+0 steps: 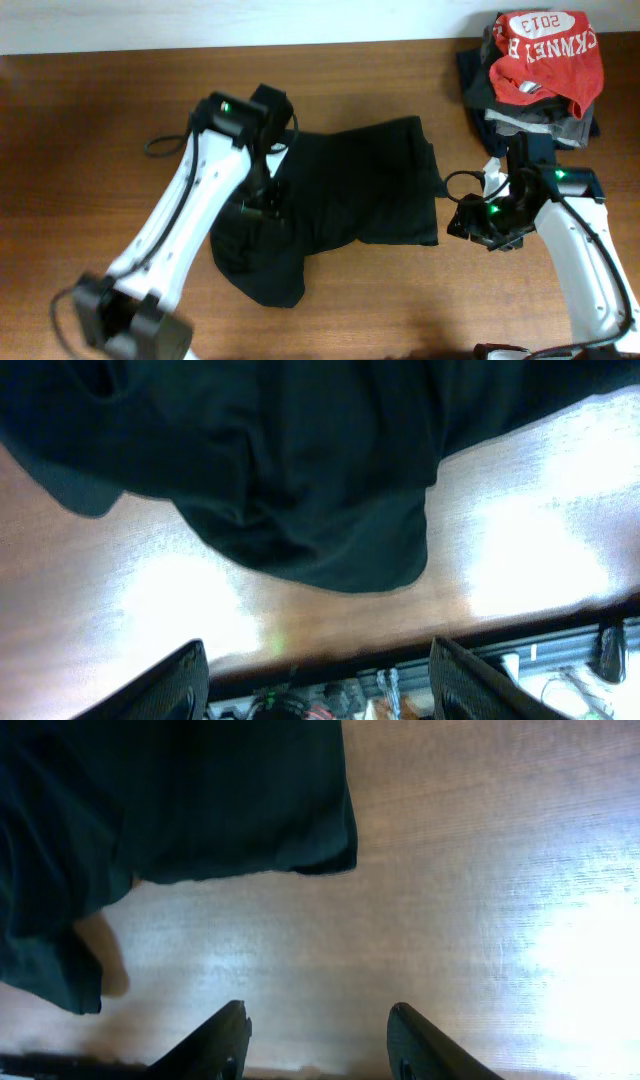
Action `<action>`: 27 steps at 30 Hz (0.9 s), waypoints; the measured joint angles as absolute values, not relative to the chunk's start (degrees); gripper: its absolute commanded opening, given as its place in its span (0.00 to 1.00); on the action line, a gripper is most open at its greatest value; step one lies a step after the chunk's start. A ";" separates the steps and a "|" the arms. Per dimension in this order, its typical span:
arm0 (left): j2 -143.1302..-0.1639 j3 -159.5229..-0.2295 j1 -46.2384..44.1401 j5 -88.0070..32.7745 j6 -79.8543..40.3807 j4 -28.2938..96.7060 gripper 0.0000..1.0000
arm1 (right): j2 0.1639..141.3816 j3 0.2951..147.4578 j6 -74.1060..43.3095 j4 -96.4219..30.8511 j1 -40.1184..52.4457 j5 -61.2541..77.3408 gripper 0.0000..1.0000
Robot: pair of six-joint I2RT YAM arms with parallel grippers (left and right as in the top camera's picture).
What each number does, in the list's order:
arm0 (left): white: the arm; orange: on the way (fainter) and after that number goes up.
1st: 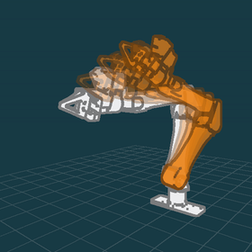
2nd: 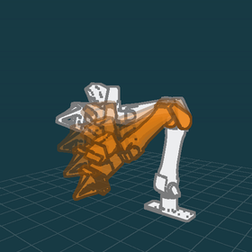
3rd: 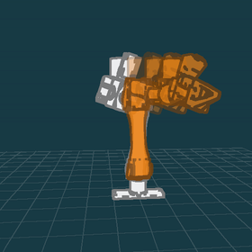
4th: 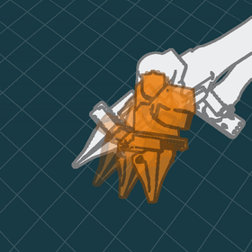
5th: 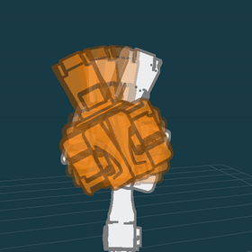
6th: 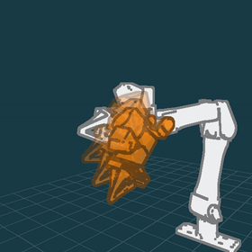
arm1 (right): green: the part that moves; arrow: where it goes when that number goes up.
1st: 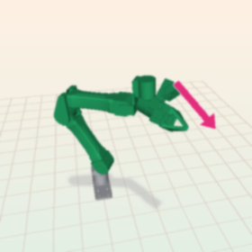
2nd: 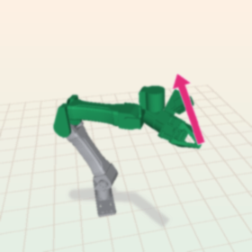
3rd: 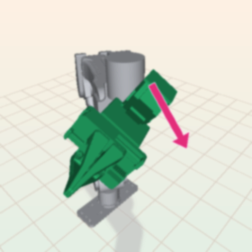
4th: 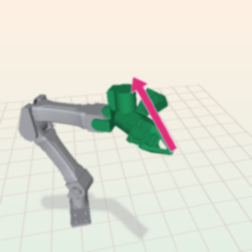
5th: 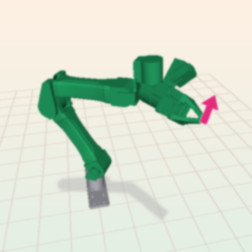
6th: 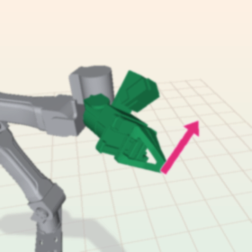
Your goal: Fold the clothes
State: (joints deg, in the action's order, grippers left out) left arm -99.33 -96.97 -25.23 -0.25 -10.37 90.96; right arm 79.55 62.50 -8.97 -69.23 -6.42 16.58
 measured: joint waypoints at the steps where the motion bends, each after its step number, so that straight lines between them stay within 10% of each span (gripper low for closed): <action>1: -97.21 -94.85 -25.50 0.16 -11.64 89.25 0.70 | 80.01 62.50 -8.97 -68.53 -6.42 16.62 0.50; 27: -80.97 -44.82 -37.34 -7.11 -20.95 50.24 0.61 | 83.85 62.39 -8.80 -64.88 -6.42 16.84 0.50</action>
